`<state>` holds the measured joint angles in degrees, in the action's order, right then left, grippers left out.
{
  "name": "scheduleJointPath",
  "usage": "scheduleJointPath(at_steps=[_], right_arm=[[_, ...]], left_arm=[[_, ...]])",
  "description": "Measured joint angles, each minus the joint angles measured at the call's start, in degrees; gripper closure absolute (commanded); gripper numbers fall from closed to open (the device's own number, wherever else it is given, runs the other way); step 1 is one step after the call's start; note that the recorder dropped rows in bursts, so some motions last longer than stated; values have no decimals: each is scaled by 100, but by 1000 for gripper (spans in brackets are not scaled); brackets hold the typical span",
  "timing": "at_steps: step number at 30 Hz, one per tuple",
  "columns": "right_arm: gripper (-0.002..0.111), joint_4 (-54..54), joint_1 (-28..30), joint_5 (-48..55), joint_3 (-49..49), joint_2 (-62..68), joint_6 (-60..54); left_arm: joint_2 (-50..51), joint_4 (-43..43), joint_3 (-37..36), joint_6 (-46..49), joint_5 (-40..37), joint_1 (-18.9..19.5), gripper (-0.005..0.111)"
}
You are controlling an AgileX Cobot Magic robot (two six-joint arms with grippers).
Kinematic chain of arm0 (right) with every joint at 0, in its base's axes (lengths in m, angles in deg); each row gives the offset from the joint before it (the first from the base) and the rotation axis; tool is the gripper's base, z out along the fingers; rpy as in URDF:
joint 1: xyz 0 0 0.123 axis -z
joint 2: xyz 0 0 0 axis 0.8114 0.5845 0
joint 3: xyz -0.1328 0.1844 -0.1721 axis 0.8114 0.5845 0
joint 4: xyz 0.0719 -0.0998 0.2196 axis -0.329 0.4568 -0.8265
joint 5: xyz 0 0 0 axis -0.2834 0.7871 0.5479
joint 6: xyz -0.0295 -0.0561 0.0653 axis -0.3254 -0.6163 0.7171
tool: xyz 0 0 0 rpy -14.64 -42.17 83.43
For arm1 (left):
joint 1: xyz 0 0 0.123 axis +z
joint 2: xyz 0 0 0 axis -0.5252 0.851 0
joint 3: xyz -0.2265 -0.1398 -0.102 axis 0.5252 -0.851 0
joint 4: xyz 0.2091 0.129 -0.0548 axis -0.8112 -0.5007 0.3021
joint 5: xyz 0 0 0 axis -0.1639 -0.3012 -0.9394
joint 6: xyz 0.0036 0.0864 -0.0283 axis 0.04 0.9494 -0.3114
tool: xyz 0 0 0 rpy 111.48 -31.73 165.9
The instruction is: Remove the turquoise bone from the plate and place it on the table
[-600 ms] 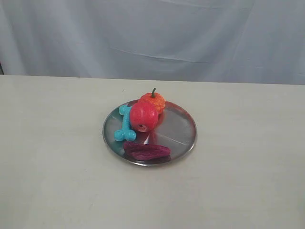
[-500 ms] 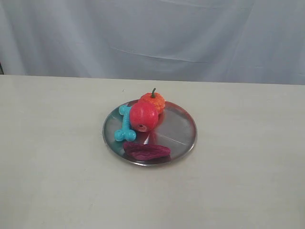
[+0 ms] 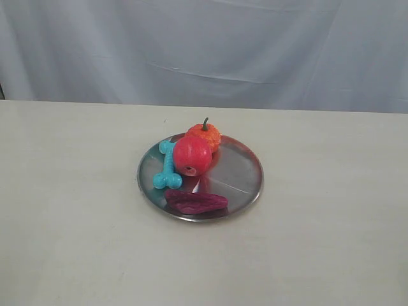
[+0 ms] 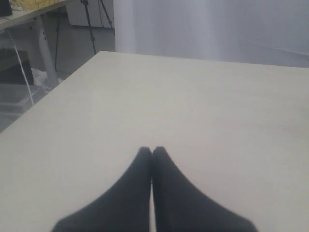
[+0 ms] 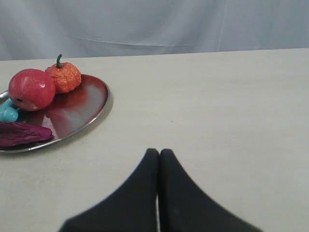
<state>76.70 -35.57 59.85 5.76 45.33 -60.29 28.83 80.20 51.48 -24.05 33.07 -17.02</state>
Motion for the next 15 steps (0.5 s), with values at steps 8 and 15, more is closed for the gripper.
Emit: scheduleJointPath(at_steps=[8, 15], right_arm=[[109, 0, 0, -1044, 0, 0, 0], [109, 0, 0, -2442, 0, 0, 0]], left_arm=[[0, 0, 0, 0, 0, 0, 107], [0, 0, 0, 0, 0, 0, 107]])
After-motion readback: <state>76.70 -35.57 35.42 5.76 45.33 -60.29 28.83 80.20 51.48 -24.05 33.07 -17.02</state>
